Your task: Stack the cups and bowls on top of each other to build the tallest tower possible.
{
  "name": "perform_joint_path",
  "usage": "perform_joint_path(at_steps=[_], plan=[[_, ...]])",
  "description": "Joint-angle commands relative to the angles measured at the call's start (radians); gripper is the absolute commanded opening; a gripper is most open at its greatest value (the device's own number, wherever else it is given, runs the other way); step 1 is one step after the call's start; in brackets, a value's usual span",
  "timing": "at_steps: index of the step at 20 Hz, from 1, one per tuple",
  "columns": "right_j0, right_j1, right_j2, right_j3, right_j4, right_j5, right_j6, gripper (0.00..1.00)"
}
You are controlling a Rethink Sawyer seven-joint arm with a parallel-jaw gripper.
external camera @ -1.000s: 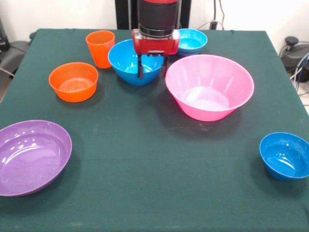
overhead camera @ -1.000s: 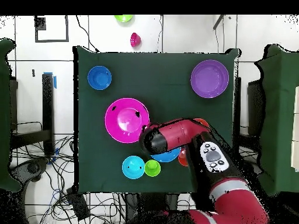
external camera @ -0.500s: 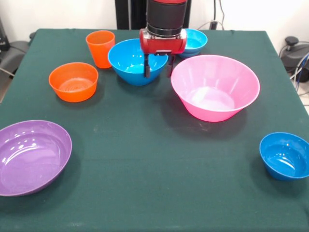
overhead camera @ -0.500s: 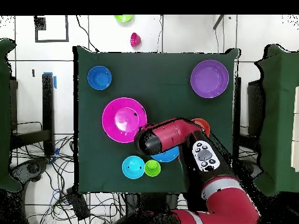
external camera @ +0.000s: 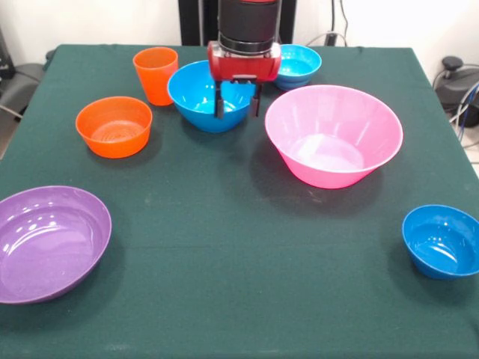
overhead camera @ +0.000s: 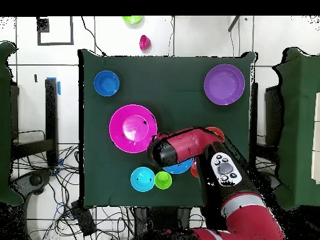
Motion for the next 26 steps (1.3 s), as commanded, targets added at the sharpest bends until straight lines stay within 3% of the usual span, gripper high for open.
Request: perform_joint_path(at_steps=[1, 5, 10, 16, 22, 26], plan=[[-0.031, -0.076, 0.101, 0.077, 0.068, 0.124, -0.089, 1.00], [-0.016, -0.138, 0.102, 0.102, 0.106, 0.172, -0.090, 1.00], [0.006, -0.161, 0.087, 0.119, 0.125, 0.180, -0.068, 1.00], [0.105, -0.138, 0.006, 0.094, 0.064, 0.116, 0.033, 1.00], [0.168, -0.121, -0.043, 0.080, 0.067, 0.090, 0.075, 1.00], [0.178, -0.097, -0.059, 0.071, 0.073, 0.063, 0.080, 1.00]])
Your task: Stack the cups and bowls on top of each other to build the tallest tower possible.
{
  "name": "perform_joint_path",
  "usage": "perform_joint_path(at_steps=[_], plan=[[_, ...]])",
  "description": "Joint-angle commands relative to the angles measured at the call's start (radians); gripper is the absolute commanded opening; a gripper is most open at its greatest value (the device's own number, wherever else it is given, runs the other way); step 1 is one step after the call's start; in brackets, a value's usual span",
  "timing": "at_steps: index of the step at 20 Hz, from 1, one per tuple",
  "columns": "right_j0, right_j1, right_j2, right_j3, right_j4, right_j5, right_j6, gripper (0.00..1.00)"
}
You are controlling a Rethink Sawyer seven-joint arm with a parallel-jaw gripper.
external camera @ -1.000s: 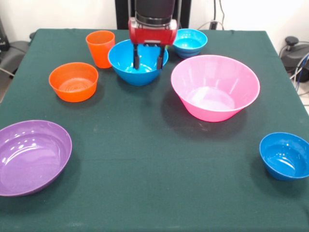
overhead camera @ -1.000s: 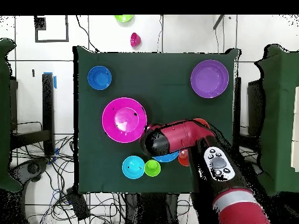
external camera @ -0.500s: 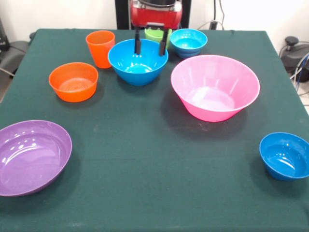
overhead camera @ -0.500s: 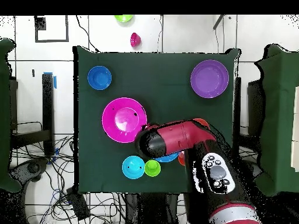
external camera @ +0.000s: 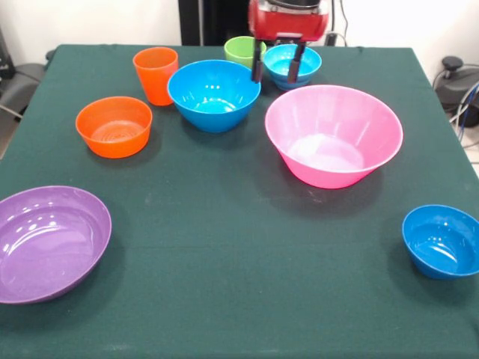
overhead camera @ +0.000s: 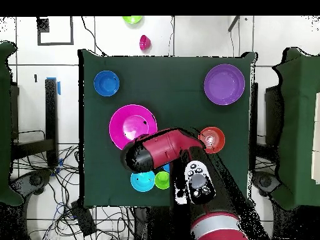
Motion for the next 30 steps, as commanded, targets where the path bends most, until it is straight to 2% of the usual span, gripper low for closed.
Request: perform_joint_path(at_steps=[1, 6, 9, 21, 30], plan=[[0.018, 0.073, -0.023, 0.000, -0.023, -0.027, 0.073, 1.00], [-0.026, 0.212, -0.012, -0.045, -0.049, -0.155, 0.065, 1.00], [-0.031, 0.256, -0.015, -0.063, -0.057, -0.197, 0.066, 1.00], [0.000, 0.321, -0.058, -0.104, -0.041, -0.264, 0.053, 1.00], [0.005, 0.337, -0.064, -0.117, -0.034, -0.276, 0.042, 1.00]])
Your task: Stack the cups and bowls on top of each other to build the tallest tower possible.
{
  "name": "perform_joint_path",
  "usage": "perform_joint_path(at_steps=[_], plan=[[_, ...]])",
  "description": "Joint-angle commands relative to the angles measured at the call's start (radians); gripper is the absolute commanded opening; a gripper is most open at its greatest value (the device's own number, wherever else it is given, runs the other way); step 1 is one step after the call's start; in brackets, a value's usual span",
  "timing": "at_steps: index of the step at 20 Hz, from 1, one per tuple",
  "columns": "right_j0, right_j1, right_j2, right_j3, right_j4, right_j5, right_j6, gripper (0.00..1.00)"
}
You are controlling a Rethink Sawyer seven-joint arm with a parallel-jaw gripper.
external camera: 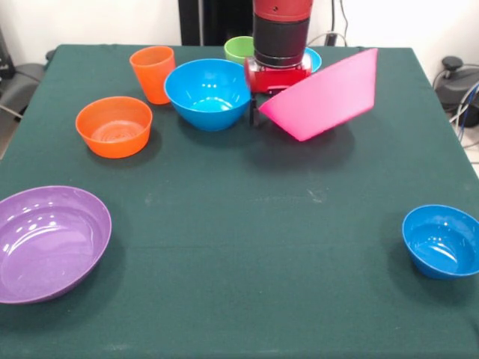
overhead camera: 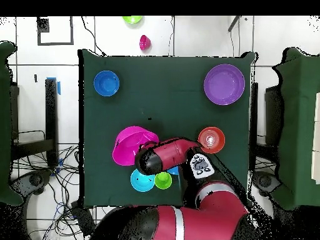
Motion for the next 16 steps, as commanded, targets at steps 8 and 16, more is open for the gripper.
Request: perform_joint_path(at_steps=[8, 16], plan=[[0.036, 0.064, -0.007, -0.076, -0.042, -0.075, 0.050, 1.00], [0.033, 0.068, -0.010, -0.070, -0.039, -0.093, 0.046, 0.00]])
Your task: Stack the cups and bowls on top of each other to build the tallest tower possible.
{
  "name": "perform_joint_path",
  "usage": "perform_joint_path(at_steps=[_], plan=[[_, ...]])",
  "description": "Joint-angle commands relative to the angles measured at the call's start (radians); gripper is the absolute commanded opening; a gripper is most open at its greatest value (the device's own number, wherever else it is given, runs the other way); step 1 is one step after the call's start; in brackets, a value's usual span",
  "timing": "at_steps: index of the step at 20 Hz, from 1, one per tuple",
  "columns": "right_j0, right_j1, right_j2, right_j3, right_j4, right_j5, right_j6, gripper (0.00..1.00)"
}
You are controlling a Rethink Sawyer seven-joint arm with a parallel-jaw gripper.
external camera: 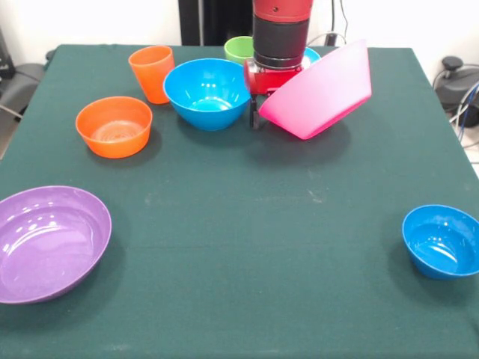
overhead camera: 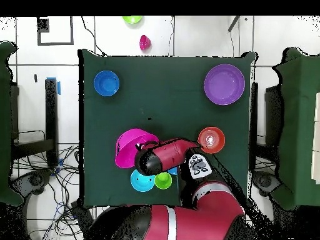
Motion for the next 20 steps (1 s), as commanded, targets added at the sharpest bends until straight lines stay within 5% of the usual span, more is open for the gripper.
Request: perform_joint_path(at_steps=[1, 20], plan=[[0.016, 0.063, 0.012, -0.066, -0.038, -0.054, 0.049, 0.00], [0.030, 0.021, 0.004, -0.047, 0.003, 0.014, 0.051, 0.00]])
